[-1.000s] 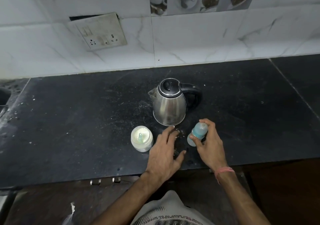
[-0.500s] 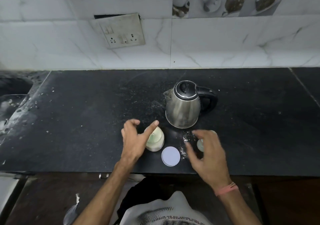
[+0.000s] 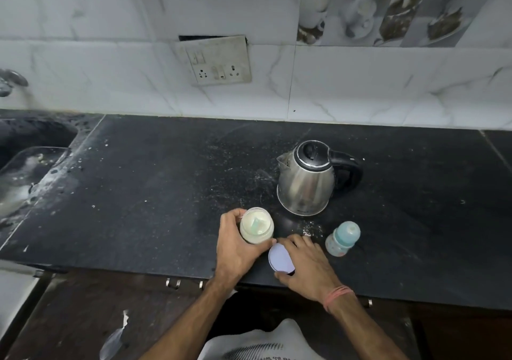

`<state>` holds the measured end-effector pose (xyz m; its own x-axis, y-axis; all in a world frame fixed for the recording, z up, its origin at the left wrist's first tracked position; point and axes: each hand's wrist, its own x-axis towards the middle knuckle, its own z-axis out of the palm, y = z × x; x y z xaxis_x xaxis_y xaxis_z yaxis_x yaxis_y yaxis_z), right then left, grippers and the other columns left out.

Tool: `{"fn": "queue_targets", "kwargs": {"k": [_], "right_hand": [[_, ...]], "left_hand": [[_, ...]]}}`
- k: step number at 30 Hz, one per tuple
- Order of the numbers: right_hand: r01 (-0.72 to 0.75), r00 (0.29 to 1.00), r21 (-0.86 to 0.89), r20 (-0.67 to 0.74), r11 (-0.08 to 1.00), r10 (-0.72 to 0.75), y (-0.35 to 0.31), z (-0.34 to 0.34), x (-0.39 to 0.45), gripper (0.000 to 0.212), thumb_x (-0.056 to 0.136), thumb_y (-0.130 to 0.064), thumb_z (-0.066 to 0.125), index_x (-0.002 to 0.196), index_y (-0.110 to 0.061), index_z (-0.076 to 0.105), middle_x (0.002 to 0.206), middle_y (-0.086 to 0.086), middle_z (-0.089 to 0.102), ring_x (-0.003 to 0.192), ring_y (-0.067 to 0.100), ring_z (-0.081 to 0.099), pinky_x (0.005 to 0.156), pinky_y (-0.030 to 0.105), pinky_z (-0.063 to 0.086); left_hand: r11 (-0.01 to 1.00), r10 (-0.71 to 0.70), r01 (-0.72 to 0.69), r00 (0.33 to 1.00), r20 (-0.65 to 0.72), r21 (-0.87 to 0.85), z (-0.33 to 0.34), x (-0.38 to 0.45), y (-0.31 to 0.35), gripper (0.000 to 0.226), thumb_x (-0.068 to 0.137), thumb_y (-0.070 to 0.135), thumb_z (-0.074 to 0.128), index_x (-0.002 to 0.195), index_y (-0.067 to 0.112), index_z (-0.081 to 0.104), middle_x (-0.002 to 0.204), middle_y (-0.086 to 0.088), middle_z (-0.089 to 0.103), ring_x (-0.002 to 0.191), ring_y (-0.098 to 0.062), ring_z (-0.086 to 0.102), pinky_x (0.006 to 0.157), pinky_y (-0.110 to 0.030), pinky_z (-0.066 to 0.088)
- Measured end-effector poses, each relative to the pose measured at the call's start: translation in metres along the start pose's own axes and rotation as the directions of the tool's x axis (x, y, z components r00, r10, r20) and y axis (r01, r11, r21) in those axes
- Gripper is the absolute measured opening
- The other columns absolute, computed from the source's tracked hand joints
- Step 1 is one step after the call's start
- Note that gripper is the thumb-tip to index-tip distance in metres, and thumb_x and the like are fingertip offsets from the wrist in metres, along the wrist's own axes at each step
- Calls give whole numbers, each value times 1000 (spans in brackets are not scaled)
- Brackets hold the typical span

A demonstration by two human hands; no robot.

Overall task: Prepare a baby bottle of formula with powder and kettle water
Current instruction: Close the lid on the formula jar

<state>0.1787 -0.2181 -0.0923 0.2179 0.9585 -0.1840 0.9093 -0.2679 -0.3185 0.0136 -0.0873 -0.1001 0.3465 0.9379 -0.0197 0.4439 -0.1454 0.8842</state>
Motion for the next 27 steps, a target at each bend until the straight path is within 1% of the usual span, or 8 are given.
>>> {"fn": "queue_targets", "kwargs": {"k": [6, 9, 13, 16, 18, 22, 25, 27], "right_hand": [[-75, 966, 230, -226, 970, 128, 1, -21, 3, 89, 77, -55, 72, 160, -42, 41, 130, -11, 43, 121, 16, 53, 100, 33, 53], [-28, 895, 402, -398, 915, 203, -12, -40, 8, 69, 77, -45, 83, 139, -34, 55, 127, -13, 43, 113, 11, 57, 89, 31, 55], [63, 774, 556, -551, 829, 311, -33, -58, 19, 50, 78, -31, 91, 106, -23, 49, 126, -12, 46, 112, 0, 55, 83, 29, 51], [114, 855, 579, -471, 807, 217, -45, -62, 30, 42, 84, -38, 90, 94, -26, 51, 130, -16, 53, 121, -7, 55, 88, 24, 49], [143, 908, 534, -406, 833, 104, -52, -59, 40, 40, 84, -42, 89, 93, -27, 53, 131, -17, 55, 122, 1, 57, 95, 27, 49], [171, 941, 319, -334, 932, -59, -58, -52, 53, 48, 82, -51, 82, 121, -34, 60, 132, -19, 58, 119, 11, 52, 102, 32, 48], [224, 944, 78, -267, 971, -196, -54, -50, 56, 75, 91, -58, 70, 160, -41, 45, 140, -12, 58, 118, 17, 54, 102, 34, 52], [239, 943, -1, -241, 971, -232, -51, -50, 59, 78, 95, -61, 64, 166, -41, 38, 140, -9, 56, 116, 18, 56, 95, 34, 56]], "left_hand": [[998, -42, 41, 999, -24, -41, 3, 1, -2, 96, 50, 55, 108, 128, 35, 57, 130, 20, 58, 123, 11, 57, 103, -16, 49], [996, -63, 61, 997, -40, -60, 6, -2, -5, 94, 50, 55, 108, 126, 35, 56, 130, 19, 59, 124, 9, 59, 106, -23, 52], [997, -50, 48, 998, -35, -68, 6, -1, -3, 96, 50, 55, 111, 127, 36, 56, 130, 18, 61, 123, 3, 63, 104, -30, 56], [994, -57, 54, 998, -28, -92, 3, -4, -1, 94, 53, 57, 109, 128, 34, 58, 128, 20, 60, 119, 4, 65, 98, -26, 57], [993, -65, 62, 997, -27, -103, 1, -6, 0, 90, 54, 61, 104, 126, 33, 58, 126, 20, 60, 114, 4, 67, 94, -28, 59], [996, -63, 60, 997, -39, -68, 3, -5, -2, 73, 62, 58, 92, 120, 32, 57, 122, 15, 61, 108, -2, 67, 91, -46, 62], [997, -51, 48, 998, -47, -64, 3, -3, -2, 73, 62, 55, 94, 121, 34, 57, 123, 16, 62, 106, -1, 68, 90, -43, 63], [997, -47, 44, 998, -46, -66, 3, -3, -2, 75, 61, 58, 96, 121, 36, 57, 123, 17, 62, 105, -1, 70, 88, -42, 64]]}}
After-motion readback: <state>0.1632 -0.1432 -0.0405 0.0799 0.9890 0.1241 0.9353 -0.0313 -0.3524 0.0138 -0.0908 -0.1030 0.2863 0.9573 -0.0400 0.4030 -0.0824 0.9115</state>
